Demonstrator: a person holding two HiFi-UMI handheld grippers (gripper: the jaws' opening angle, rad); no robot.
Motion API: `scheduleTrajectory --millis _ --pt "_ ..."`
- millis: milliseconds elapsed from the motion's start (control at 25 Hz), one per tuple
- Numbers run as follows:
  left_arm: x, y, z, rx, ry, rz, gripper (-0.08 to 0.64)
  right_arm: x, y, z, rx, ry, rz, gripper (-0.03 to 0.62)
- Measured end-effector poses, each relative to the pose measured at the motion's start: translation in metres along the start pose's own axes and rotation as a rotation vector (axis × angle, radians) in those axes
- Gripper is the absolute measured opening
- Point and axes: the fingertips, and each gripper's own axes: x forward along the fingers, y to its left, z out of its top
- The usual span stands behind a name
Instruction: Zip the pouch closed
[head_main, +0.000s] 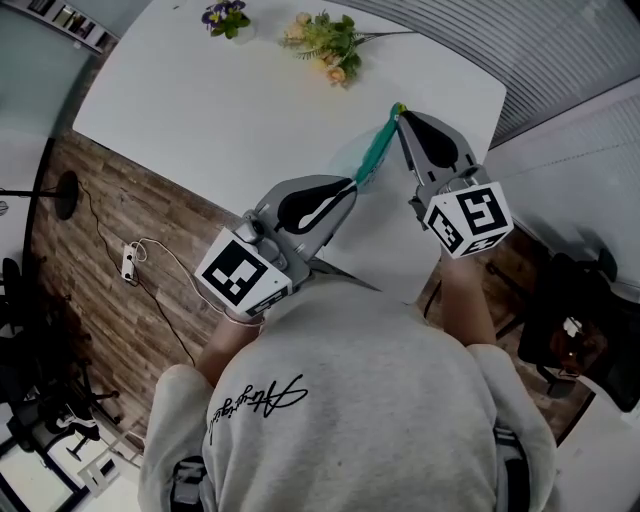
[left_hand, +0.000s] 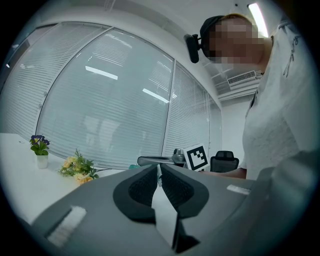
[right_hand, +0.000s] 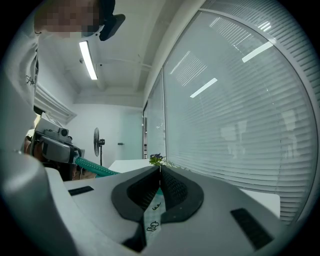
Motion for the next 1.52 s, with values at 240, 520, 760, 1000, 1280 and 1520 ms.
scheduleTrajectory --millis 240,520,760,1000,1280,1520 --pt "-0.005 0.005 0.001 -0.007 0.001 -0.025 0.023 0.001 -0.013 -0.002 0.021 0.003 -0.059 0.006" --pt "-0.015 0.018 0.005 -0.016 0.004 -0.047 0.023 0.012 -0.008 -0.003 0.031 0.024 -0.086 0.006" --pt "-0.021 0.031 0.009 -0.019 0.005 -0.074 0.023 0.025 -0.008 -0.001 0.02 0.04 -0.117 0.006" --pt "-0.027 0.041 0.012 -0.016 0.012 -0.09 0.023 0.03 -0.013 0.0 0.034 0.045 -0.145 0.006" --pt "-0.026 0.05 0.01 -0.016 0.025 -0.105 0.023 0.032 -0.017 -0.001 0.033 0.047 -0.169 0.008" --pt "-0.035 0.076 0.003 -0.031 0.031 -0.083 0.023 0.026 -0.014 0.007 0.011 0.037 -0.187 0.008"
